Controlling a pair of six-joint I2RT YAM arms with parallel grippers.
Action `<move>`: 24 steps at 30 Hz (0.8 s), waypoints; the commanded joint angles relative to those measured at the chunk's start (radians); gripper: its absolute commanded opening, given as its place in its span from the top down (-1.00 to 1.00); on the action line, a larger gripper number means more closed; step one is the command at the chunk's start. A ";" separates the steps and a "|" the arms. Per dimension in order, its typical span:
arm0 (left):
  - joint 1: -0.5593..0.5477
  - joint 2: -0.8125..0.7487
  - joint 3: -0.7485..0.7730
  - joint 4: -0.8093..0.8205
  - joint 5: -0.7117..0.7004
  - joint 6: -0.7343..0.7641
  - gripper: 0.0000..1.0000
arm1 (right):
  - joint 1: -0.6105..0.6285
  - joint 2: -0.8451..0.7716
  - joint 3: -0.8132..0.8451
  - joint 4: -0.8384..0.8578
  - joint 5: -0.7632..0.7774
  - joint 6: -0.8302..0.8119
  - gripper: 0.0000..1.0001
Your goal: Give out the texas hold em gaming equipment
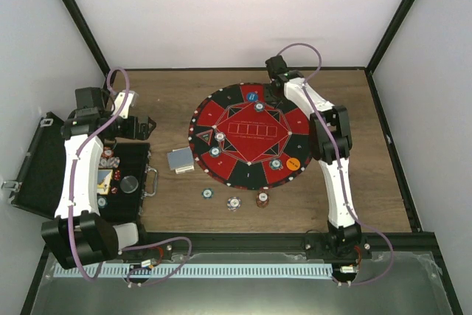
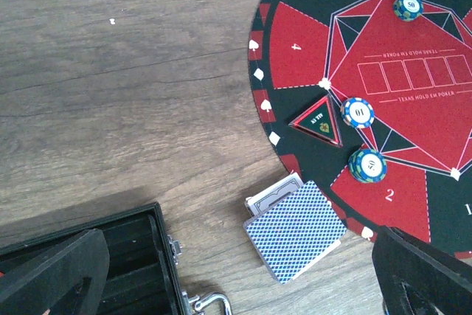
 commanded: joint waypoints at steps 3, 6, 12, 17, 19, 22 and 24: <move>0.007 0.018 -0.008 0.026 0.013 0.013 -1.00 | -0.019 0.097 0.065 0.002 -0.025 -0.014 0.83; 0.007 0.029 -0.007 0.032 0.018 0.007 -1.00 | -0.020 0.118 0.065 0.011 -0.027 -0.014 0.83; 0.006 0.041 -0.007 0.036 0.028 0.002 -1.00 | -0.021 0.122 0.066 0.013 -0.040 -0.006 0.67; 0.006 0.039 -0.012 0.036 0.029 0.002 -1.00 | -0.020 0.113 0.066 0.005 -0.046 -0.002 0.10; 0.007 0.034 -0.016 0.035 0.029 0.003 -1.00 | -0.021 0.106 0.083 -0.009 -0.043 -0.001 -0.06; 0.006 0.027 -0.018 0.034 0.029 0.003 -1.00 | -0.020 0.091 0.143 -0.043 -0.036 -0.002 -0.26; 0.006 0.024 -0.020 0.032 0.031 0.001 -1.00 | -0.020 0.068 0.162 -0.061 -0.034 0.004 -0.32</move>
